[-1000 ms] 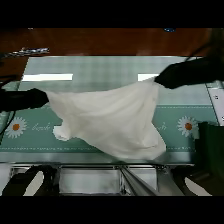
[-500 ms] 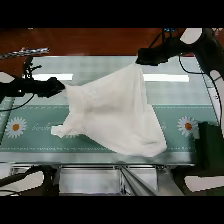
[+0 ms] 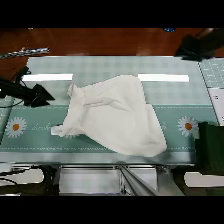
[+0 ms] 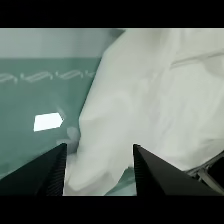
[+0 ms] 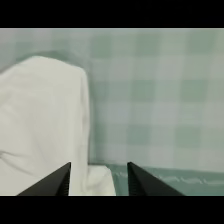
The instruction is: Fold the shirts.
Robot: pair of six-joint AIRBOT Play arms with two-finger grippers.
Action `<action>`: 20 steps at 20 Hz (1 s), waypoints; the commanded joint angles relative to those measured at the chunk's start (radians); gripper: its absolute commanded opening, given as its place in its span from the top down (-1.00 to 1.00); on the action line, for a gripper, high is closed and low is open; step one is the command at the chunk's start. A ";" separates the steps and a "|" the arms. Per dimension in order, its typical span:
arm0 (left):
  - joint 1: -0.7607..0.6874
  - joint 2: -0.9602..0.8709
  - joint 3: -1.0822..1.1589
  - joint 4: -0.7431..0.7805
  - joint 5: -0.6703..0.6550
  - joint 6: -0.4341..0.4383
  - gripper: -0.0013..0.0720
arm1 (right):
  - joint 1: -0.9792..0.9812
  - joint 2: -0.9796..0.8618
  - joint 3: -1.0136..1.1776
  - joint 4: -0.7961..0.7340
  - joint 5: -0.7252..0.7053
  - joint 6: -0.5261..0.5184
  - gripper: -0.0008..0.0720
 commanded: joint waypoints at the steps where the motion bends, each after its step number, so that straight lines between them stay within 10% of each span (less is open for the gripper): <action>1: 0.077 0.044 -0.191 0.014 -0.065 0.104 -0.42 | -0.133 0.237 -0.353 0.048 -0.049 -0.060 -0.14; 8: 0.021 0.051 -0.341 0.003 0.041 0.140 -0.42 | -0.277 0.668 -1.079 0.100 -0.158 -0.159 -0.14; 17: -0.222 0.017 -0.340 0.023 0.113 0.135 -0.42 | -0.282 0.746 -1.242 0.124 -0.119 -0.150 -0.14; 18: -0.235 0.010 -0.340 0.024 0.113 0.136 -0.22 | -0.282 0.746 -1.242 0.118 -0.115 -0.151 -0.14; 19: -0.240 0.004 -0.338 0.029 0.111 0.140 0.63 | -0.282 0.746 -1.242 0.107 -0.114 -0.151 -0.14; 20: -0.238 0.001 -0.337 0.028 0.111 0.144 0.90 | -0.282 0.745 -1.242 0.092 -0.112 -0.150 -0.14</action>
